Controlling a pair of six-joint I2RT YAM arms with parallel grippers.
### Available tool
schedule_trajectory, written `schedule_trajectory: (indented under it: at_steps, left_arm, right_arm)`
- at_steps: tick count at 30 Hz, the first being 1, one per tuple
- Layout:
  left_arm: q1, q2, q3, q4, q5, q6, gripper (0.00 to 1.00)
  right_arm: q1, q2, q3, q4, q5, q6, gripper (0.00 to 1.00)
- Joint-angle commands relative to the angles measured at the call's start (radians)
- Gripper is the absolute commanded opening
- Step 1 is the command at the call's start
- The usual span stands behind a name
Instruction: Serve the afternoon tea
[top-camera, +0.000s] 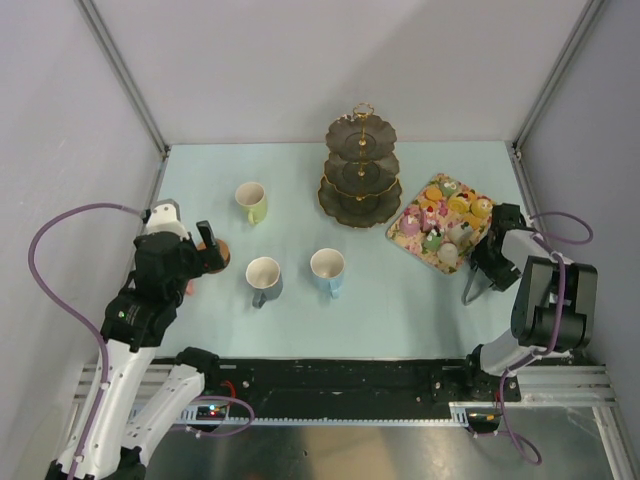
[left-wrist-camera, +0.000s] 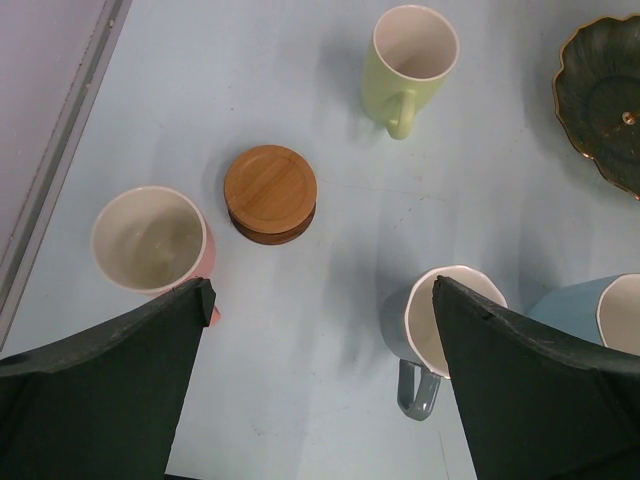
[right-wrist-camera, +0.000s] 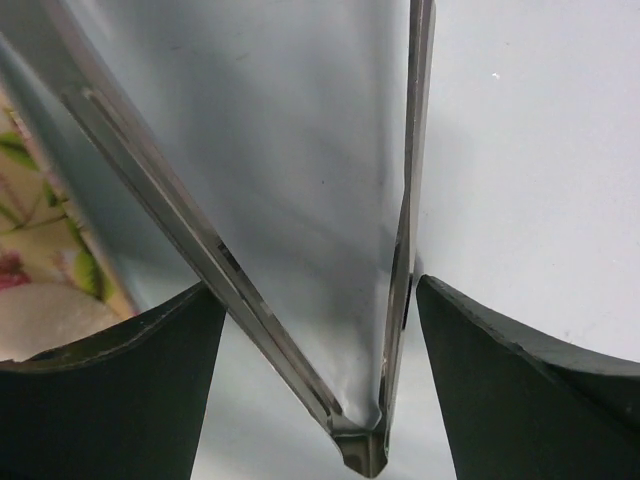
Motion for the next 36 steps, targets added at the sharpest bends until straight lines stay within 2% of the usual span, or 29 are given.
schedule_trajectory:
  at_steps: [1,6,11,15,23,30,36]
  left_arm:
    - [-0.006,-0.012,0.037,0.013,-0.024,0.011,1.00]
    - [-0.006,-0.013,0.037,0.015,-0.011,0.025,1.00]
    - [-0.006,-0.013,0.042,0.015,0.021,0.040,1.00]
    - [-0.007,-0.010,0.050,0.014,0.042,0.047,1.00]
    - [-0.006,0.005,0.075,0.017,0.086,0.044,1.00]
    - [-0.006,0.032,0.093,0.026,0.104,0.035,1.00]
    - [-0.006,0.056,0.110,0.034,0.110,0.030,1.00]
  right_arm:
    - [0.002,0.054,0.035,0.032,0.045,0.030,0.79]
    - [-0.018,0.081,0.044,0.035,0.022,0.029,0.66]
    - [-0.028,0.061,0.044,0.020,0.030,0.031,0.44]
    - [-0.017,0.002,0.044,-0.006,0.061,0.026,0.32]
    - [0.069,-0.180,0.060,-0.082,0.131,-0.004,0.29]
    - [0.252,-0.348,0.128,-0.131,0.178,-0.072,0.29]
    - [0.393,-0.491,0.183,-0.109,0.106,-0.166,0.32]
